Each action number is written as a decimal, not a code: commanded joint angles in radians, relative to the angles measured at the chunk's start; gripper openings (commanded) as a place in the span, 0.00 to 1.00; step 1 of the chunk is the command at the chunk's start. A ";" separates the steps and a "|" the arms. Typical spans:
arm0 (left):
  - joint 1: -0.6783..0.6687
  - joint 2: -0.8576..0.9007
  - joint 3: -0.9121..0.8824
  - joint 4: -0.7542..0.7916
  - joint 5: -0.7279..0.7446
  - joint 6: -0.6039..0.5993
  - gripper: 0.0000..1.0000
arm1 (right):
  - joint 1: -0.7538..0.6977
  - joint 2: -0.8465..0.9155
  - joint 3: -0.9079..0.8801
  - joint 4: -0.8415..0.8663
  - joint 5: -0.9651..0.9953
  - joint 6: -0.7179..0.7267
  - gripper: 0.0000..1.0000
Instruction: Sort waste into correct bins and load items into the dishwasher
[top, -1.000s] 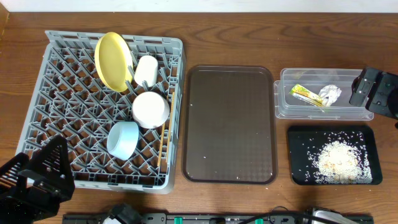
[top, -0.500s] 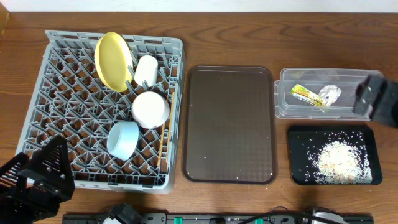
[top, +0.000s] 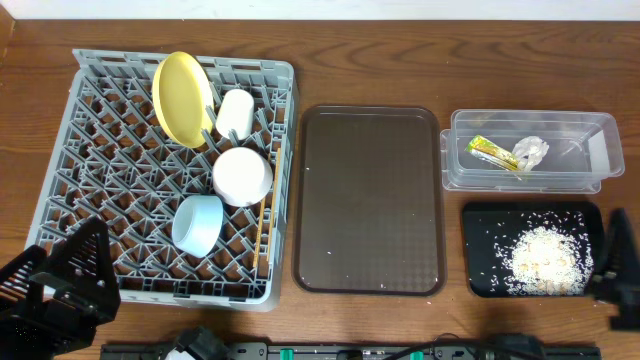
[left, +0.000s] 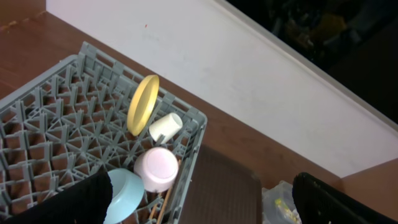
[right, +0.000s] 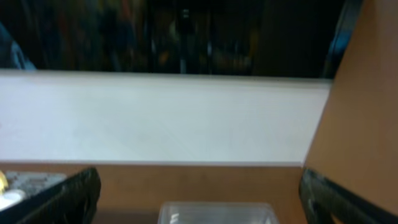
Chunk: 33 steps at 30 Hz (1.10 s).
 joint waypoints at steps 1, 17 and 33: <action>0.005 -0.003 0.003 -0.001 -0.016 0.009 0.94 | 0.041 -0.137 -0.299 0.166 -0.005 -0.053 0.99; 0.005 -0.003 0.003 -0.001 -0.016 0.009 0.94 | 0.066 -0.560 -1.252 1.001 -0.129 -0.023 0.99; 0.005 -0.003 0.003 -0.001 -0.016 0.009 0.94 | 0.072 -0.564 -1.524 1.091 -0.137 0.086 0.99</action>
